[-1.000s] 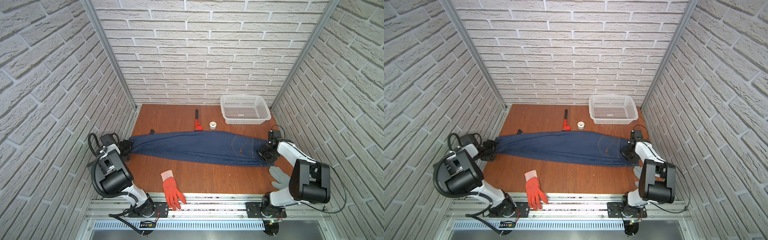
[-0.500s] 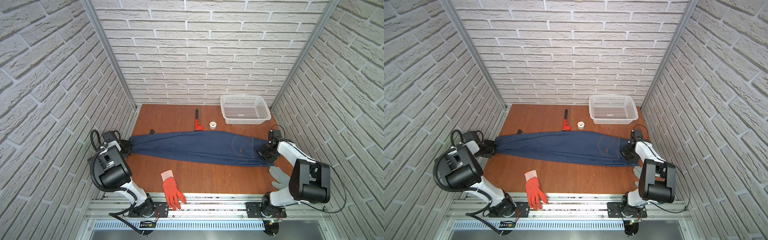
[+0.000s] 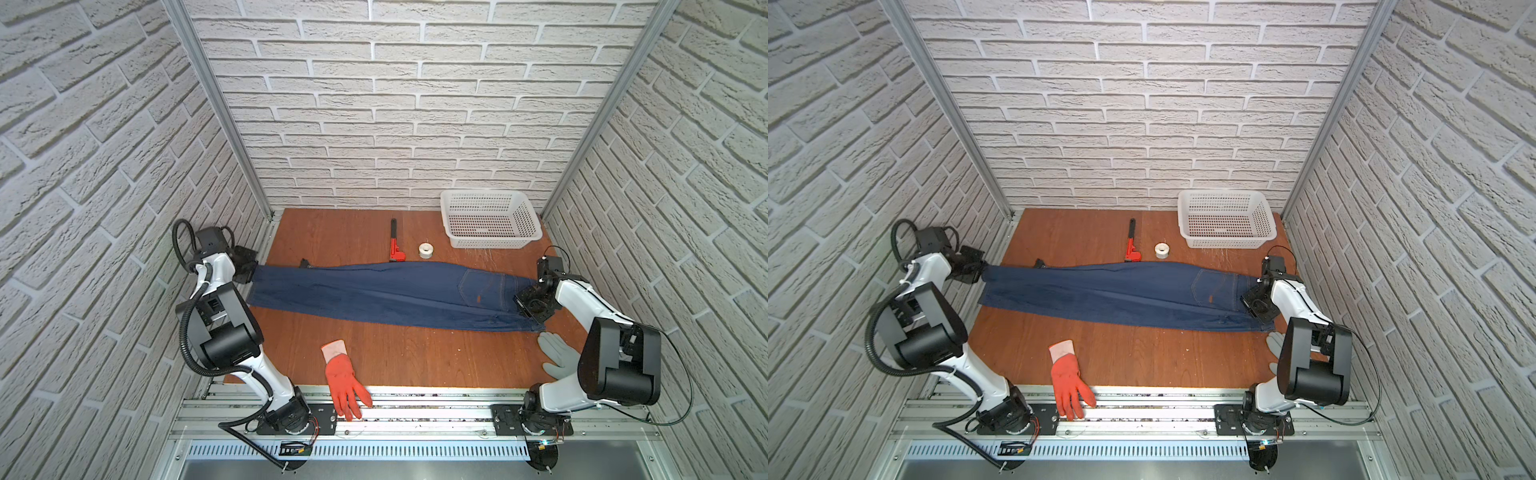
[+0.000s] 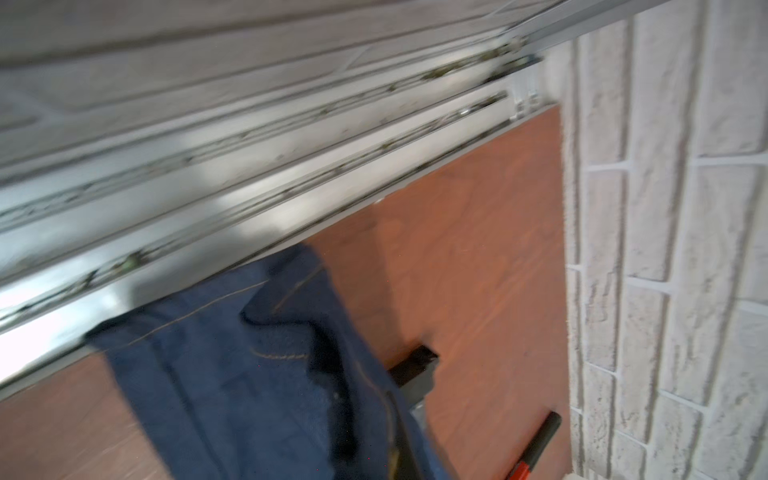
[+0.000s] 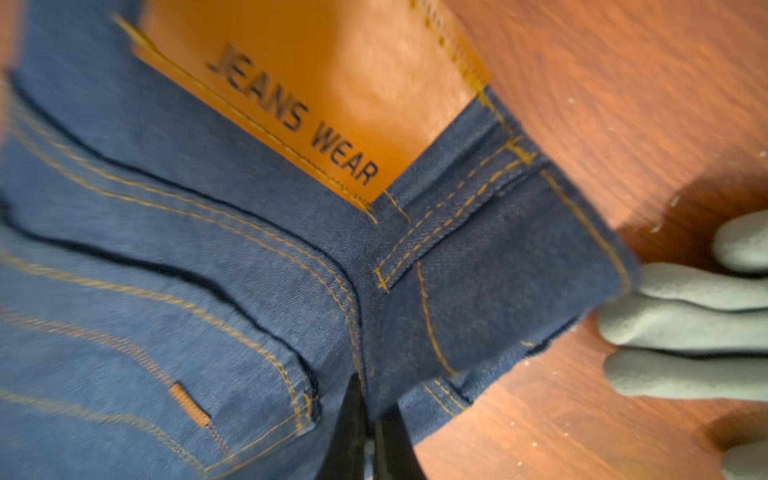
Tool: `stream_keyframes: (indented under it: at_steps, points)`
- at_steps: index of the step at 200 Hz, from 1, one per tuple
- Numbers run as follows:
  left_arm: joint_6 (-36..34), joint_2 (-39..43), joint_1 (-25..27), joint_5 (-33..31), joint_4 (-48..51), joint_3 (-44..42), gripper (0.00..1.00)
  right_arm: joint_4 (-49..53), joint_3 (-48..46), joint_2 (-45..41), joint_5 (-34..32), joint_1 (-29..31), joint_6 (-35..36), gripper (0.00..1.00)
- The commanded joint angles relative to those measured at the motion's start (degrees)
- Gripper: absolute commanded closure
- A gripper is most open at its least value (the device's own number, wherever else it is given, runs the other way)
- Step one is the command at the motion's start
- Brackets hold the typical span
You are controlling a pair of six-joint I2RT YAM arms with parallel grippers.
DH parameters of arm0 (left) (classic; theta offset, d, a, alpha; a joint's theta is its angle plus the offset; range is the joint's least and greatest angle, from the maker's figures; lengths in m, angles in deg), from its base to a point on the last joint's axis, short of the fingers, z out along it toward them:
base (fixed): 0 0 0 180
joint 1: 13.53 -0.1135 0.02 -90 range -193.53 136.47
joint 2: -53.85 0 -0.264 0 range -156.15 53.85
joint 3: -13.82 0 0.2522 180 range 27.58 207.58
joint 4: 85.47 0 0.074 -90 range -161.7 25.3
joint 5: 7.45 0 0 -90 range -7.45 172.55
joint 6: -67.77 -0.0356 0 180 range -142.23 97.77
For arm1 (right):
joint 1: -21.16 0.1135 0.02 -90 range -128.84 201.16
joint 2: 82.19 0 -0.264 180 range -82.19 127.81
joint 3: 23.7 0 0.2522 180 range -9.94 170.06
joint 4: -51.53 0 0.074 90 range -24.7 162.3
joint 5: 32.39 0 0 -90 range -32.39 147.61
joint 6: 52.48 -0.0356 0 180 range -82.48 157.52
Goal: Fold and stack the trousers
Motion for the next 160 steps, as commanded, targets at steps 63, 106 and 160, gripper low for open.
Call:
stream_keyframes:
  at_steps: [63,106,160]
  points:
    - [0.28,3.77,-3.23,-0.62,-12.37,-13.42,1.0,-0.57,-2.18,-3.16,-1.09,-0.2,0.92,0.95]
    - [3.21,6.01,-9.06,-0.38,-21.99,-31.75,1.0,-2.15,-5.09,-0.76,-2.47,-0.29,2.39,0.95]
    - [3.85,6.15,-9.68,0.14,-20.71,-29.75,1.0,-2.36,-5.67,-0.43,-2.49,-0.42,2.86,0.95]
